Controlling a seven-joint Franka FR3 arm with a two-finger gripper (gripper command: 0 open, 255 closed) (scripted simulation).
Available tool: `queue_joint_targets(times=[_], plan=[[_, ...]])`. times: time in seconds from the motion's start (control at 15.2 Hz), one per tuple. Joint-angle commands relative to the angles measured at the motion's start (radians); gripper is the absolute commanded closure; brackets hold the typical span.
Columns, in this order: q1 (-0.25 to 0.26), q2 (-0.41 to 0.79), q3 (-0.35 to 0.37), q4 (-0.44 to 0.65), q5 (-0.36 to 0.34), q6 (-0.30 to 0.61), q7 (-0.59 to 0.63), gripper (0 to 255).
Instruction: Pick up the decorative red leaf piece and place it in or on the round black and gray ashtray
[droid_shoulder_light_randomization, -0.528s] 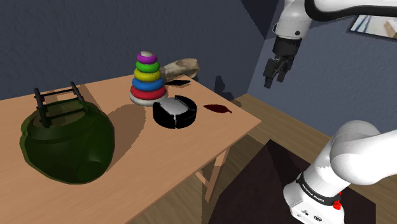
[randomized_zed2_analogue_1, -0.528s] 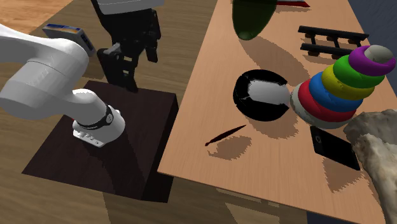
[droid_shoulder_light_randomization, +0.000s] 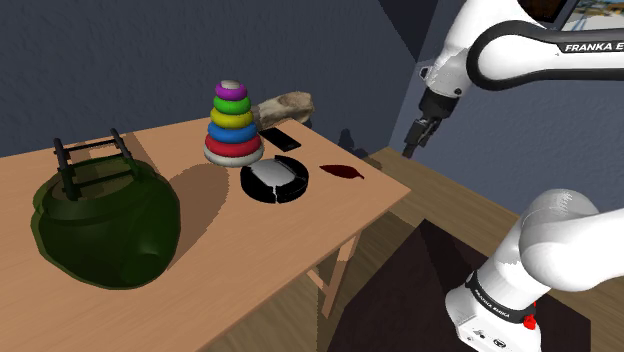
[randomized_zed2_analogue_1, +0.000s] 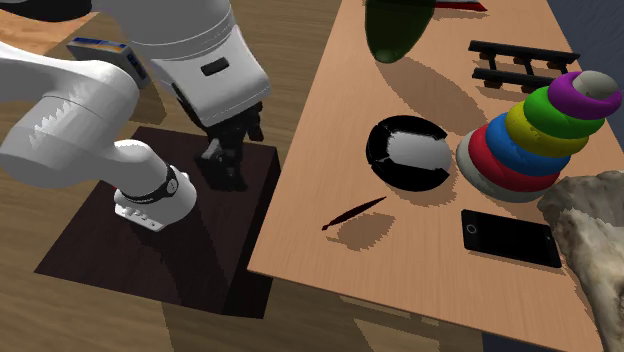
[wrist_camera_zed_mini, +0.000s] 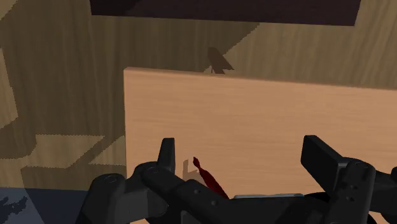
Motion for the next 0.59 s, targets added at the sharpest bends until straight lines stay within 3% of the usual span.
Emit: queue_joint_targets(times=[0.0, 0.33, 0.53], plan=[[0.006, 0.004, -0.039, -0.068, -0.015, 0.133, -0.062, 0], [0.037, 0.089, -0.154, -0.192, -0.034, 0.470, -0.222, 0], [0.090, 0.193, -0.247, -0.230, -0.019, 0.687, -0.341, 0]])
